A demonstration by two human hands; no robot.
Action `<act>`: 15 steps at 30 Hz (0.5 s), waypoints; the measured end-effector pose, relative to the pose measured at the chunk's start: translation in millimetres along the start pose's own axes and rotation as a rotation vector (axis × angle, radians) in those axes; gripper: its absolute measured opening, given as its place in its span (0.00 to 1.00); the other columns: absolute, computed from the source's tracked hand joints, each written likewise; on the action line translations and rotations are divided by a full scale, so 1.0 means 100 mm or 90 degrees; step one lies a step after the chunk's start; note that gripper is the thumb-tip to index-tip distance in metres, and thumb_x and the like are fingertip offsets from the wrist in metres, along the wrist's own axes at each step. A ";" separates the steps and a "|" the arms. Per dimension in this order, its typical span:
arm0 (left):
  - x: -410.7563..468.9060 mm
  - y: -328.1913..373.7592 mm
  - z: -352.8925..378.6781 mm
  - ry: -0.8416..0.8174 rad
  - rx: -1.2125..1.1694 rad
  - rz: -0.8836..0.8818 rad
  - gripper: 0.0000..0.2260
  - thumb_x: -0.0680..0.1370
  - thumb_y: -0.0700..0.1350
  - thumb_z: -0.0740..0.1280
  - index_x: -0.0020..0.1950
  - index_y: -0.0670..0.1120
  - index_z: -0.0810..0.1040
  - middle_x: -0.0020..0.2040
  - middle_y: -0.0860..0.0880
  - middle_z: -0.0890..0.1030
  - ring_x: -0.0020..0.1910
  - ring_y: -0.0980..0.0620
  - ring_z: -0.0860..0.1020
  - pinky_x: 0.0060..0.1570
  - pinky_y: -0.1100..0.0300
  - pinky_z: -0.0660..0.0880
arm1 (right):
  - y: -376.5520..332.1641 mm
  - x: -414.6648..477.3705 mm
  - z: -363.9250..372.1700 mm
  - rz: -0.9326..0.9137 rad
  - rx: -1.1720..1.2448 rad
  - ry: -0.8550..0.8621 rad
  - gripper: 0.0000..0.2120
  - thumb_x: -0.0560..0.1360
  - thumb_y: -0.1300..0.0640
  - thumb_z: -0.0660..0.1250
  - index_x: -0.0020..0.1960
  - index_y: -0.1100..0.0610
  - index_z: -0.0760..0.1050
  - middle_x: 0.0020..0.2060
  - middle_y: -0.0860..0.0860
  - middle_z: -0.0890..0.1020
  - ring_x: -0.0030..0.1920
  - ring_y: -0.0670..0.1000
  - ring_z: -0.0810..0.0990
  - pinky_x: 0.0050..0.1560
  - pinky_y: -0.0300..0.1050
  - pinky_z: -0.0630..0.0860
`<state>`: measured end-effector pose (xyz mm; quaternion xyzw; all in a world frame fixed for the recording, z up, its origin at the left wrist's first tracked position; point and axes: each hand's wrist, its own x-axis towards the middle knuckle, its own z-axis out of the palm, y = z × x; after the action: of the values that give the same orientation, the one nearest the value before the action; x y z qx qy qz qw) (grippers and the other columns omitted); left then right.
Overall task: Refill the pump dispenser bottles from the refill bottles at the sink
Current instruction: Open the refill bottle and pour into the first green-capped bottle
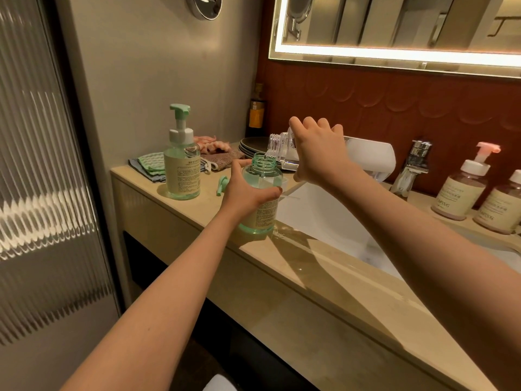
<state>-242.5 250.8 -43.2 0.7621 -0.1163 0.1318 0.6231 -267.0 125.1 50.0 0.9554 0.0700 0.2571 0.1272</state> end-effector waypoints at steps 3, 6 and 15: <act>0.00 0.00 0.00 0.002 0.002 -0.002 0.32 0.68 0.43 0.75 0.65 0.47 0.60 0.56 0.51 0.68 0.56 0.51 0.68 0.50 0.60 0.66 | 0.00 -0.01 0.00 -0.001 -0.003 0.002 0.39 0.65 0.57 0.77 0.69 0.57 0.59 0.60 0.56 0.71 0.60 0.58 0.68 0.59 0.54 0.66; 0.00 0.00 0.00 0.000 0.002 0.000 0.32 0.68 0.43 0.75 0.65 0.47 0.60 0.55 0.51 0.68 0.55 0.52 0.68 0.49 0.60 0.65 | 0.00 -0.01 0.00 0.001 0.000 0.001 0.40 0.65 0.56 0.77 0.69 0.57 0.59 0.61 0.56 0.71 0.60 0.58 0.68 0.59 0.54 0.66; 0.00 0.00 0.00 -0.003 -0.001 0.000 0.32 0.68 0.43 0.75 0.66 0.47 0.60 0.56 0.50 0.68 0.56 0.52 0.68 0.49 0.60 0.66 | 0.00 0.00 0.00 -0.005 0.003 0.014 0.39 0.65 0.57 0.76 0.69 0.57 0.59 0.60 0.56 0.71 0.60 0.58 0.68 0.59 0.54 0.66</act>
<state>-242.4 251.3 -43.5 0.7620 -0.1177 0.1297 0.6235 -266.9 124.9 49.6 0.9525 0.0759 0.2672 0.1251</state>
